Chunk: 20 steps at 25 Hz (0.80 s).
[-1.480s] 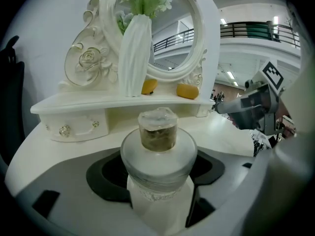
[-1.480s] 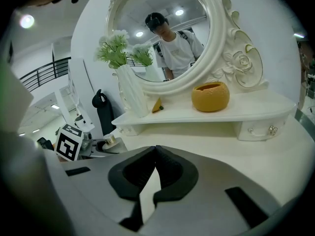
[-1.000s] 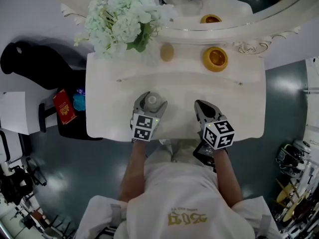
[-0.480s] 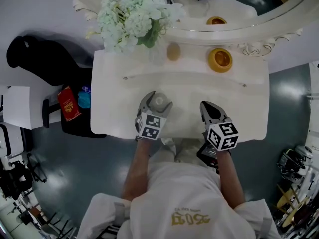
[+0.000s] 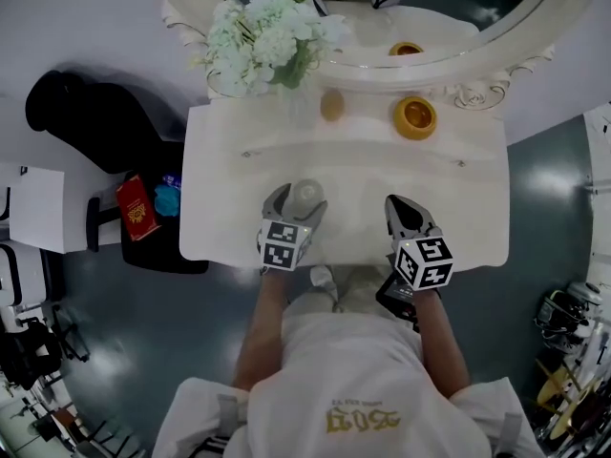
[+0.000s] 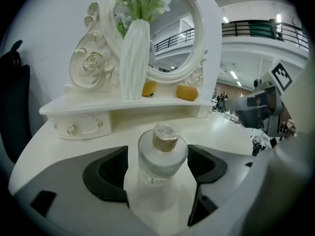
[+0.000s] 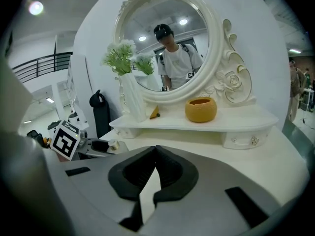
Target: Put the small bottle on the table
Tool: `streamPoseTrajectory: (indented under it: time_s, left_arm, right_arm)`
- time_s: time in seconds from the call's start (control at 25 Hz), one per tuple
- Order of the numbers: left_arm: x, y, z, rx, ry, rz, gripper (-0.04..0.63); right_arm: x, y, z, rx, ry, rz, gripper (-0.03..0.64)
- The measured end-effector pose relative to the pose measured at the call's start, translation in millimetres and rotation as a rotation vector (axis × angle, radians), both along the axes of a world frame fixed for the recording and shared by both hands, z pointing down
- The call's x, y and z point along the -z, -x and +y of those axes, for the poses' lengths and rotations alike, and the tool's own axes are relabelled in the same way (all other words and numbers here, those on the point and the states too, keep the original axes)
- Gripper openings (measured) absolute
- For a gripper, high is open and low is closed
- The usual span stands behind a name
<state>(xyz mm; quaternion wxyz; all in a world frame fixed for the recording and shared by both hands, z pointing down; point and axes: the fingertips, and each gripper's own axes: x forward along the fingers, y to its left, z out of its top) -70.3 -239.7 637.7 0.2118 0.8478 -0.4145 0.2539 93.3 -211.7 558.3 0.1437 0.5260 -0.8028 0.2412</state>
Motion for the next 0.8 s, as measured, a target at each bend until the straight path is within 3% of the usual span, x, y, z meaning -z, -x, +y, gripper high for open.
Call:
streamPoseTrajectory:
  time_s: [0.12,0.44,0.6,0.8]
  left_arm:
    - [14.5,6.8,1.5,0.031,-0.022,0.043,0.370]
    - [46.8,26.2,17.1,0.057,-0.098,0.066,0.315]
    - [61.2,30.1,31.5,0.045,-0.141,0.066,0.212]
    - [80.4,33.0,47.9,0.035,-0.181,0.072,0.178]
  right_arm:
    - [5.9,3.2,2.7,-0.006,-0.015,-0.004,0.013]
    - [25.0,23.7,12.7,0.011,-0.069,-0.033,0.012]
    - [34.6,34.1,19.7,0.025,-0.094,-0.044,0.013]
    - [48.6,48.9,30.3,0.049,-0.131,-0.056,0.013]
